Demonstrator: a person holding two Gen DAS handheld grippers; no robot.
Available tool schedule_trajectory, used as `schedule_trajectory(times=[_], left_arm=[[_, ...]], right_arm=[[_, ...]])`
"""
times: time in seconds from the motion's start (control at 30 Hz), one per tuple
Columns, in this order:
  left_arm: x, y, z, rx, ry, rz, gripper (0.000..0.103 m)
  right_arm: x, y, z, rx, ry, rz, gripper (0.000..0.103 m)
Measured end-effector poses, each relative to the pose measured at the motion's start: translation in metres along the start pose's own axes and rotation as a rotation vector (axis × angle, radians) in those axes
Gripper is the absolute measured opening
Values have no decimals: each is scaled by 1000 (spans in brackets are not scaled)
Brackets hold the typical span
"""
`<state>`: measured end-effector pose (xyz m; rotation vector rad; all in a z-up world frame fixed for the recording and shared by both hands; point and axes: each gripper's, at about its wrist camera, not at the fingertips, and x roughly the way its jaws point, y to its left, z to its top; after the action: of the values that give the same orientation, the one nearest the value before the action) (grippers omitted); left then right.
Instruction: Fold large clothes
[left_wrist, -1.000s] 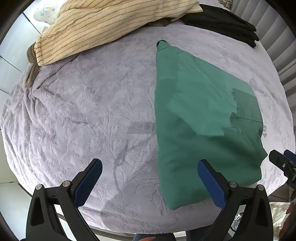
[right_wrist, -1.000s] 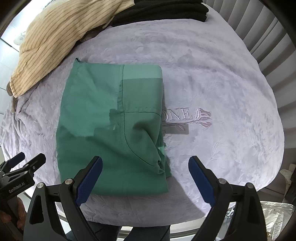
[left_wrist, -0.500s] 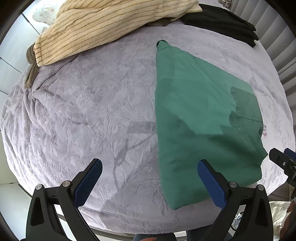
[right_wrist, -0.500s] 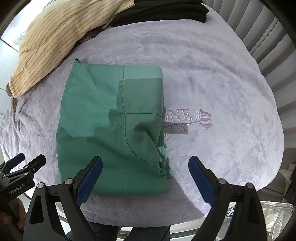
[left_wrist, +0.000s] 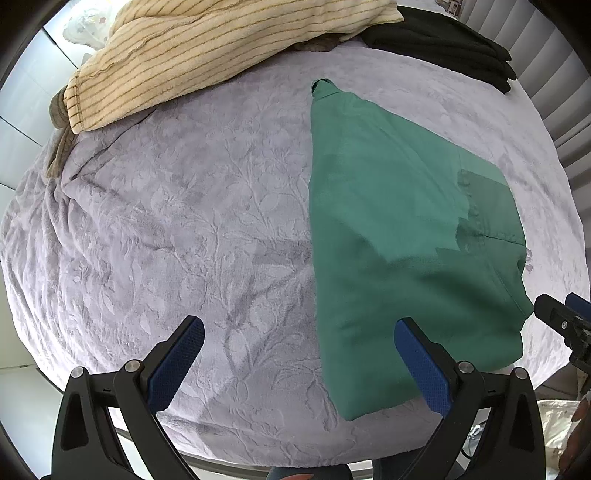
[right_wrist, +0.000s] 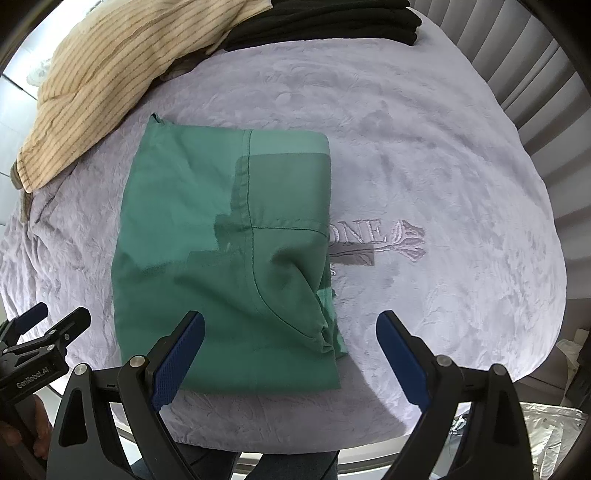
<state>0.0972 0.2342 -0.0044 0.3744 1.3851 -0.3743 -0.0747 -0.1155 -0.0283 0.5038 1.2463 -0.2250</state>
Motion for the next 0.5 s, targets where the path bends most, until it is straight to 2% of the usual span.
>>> schedule_trajectory(times=[0.5], left_arm=[[1,1,0,1,1,1,103]], right_arm=[[3,6,2,-13,13,-2,95]])
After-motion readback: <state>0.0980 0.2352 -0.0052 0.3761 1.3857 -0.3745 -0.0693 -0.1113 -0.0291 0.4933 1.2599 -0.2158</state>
